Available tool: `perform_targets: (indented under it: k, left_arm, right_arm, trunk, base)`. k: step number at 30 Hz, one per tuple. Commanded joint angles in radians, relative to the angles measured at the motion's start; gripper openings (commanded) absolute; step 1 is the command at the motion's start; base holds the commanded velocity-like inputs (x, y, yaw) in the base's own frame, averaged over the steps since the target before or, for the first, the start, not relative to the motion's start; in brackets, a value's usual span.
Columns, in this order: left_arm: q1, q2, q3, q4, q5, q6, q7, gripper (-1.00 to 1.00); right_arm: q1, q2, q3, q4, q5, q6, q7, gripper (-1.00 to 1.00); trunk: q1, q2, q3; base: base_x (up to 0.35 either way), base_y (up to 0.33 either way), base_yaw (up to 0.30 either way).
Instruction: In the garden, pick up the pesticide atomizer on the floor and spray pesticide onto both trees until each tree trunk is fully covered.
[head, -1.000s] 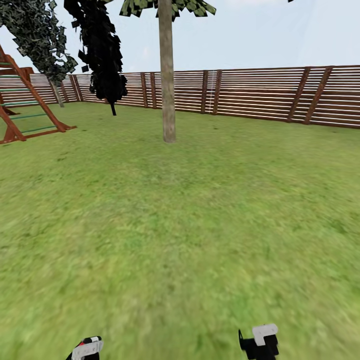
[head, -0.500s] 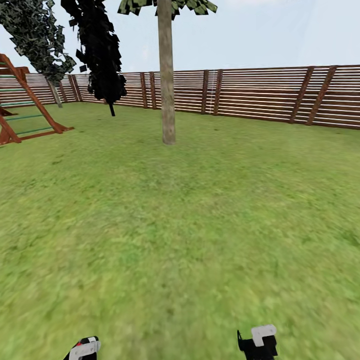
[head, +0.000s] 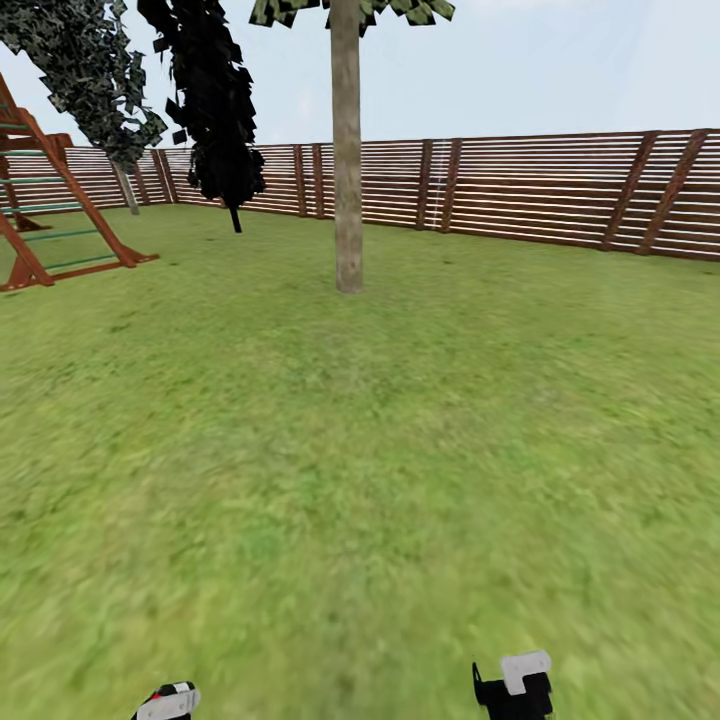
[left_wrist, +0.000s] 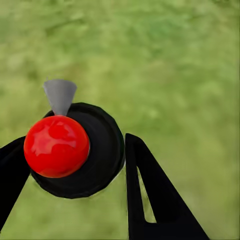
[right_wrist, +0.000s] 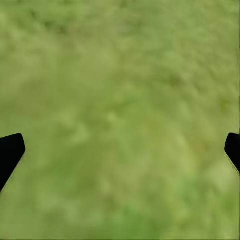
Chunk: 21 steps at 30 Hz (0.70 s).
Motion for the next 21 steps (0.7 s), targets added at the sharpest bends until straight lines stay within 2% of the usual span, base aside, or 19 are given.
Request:
perform_targets:
  k: [1,21]
  left_arm:
    - [0.000,0.000,0.000,0.000,0.000,0.000,0.000,-1.00]
    - [0.000,-0.001,0.000,0.000,0.000,0.000,0.000,-1.00]
  right_arm:
    - [0.000,0.000,0.000,0.000,0.001,0.000,0.001,1.00]
    - [0.000,0.000,-0.002,0.000,-0.002,0.000,-0.002,1.00]
  trunk:
    - [0.000,0.000,0.000]
    - [0.000,0.000,0.000]
  base:
    - [0.338,0.000,0.001]
    - [0.338,0.000,0.000]
